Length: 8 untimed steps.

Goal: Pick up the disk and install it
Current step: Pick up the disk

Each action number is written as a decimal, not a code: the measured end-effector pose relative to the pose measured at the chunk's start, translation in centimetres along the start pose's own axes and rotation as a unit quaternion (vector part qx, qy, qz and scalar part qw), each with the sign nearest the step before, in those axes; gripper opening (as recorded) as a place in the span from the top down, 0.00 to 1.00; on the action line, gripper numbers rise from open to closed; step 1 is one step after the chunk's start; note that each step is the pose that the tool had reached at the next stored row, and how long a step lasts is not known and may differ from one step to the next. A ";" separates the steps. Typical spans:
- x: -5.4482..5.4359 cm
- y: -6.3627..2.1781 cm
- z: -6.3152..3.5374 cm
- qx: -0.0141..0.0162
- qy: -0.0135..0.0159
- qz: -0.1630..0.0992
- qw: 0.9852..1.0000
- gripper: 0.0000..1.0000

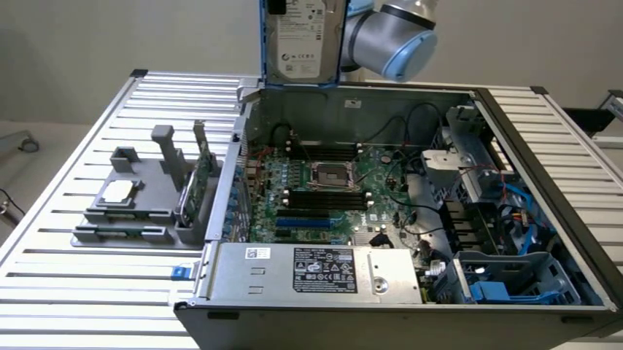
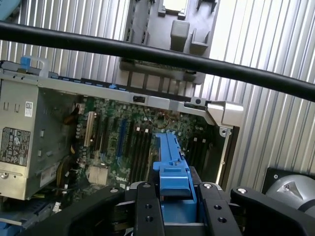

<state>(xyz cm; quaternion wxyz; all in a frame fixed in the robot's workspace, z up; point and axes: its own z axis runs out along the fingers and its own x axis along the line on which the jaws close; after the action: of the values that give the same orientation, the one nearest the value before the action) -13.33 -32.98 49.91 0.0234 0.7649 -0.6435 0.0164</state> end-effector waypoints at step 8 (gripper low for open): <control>0.3 -1.54 -0.04 0.000 0.001 -0.007 1.000 0.67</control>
<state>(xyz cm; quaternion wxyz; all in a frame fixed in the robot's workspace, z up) -11.77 -32.98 49.95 0.0242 0.7692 -0.6384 0.0173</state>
